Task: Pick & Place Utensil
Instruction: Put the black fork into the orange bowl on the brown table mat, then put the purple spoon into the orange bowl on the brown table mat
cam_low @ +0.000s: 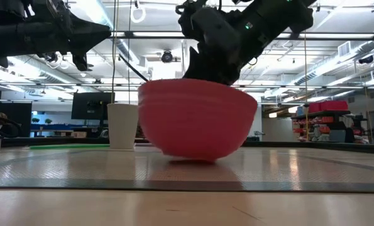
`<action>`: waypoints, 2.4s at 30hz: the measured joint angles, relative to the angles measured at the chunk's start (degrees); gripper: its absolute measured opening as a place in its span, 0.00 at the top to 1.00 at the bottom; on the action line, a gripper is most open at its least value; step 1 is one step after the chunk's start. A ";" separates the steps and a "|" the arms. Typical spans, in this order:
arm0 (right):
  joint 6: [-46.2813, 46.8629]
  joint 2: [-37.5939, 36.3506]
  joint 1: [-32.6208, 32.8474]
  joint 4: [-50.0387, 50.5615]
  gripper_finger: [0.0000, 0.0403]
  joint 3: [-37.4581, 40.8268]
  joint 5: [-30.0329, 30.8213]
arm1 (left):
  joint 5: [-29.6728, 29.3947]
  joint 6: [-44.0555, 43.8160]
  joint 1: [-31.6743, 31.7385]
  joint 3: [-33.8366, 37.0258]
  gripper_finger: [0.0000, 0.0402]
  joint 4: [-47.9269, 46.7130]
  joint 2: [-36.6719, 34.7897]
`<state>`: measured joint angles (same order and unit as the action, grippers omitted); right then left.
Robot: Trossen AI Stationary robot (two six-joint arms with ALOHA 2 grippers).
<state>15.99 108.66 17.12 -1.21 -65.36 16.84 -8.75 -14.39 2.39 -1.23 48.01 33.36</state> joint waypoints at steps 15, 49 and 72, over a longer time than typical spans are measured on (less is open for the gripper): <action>-5.98 0.00 -0.47 -2.73 0.89 0.00 -3.23 | 0.00 -0.01 0.00 0.00 0.88 0.06 0.00; -6.34 -1.03 -0.54 -2.56 0.81 -3.37 -5.32 | 0.01 -0.01 0.00 0.00 0.88 0.05 0.00; -15.48 -1.04 -0.45 -2.58 0.81 -10.08 3.39 | 0.02 0.04 0.00 0.00 0.88 -0.13 0.02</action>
<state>0.51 107.62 16.67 -3.80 -75.44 20.23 -8.73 -14.35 2.39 -1.23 47.88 33.39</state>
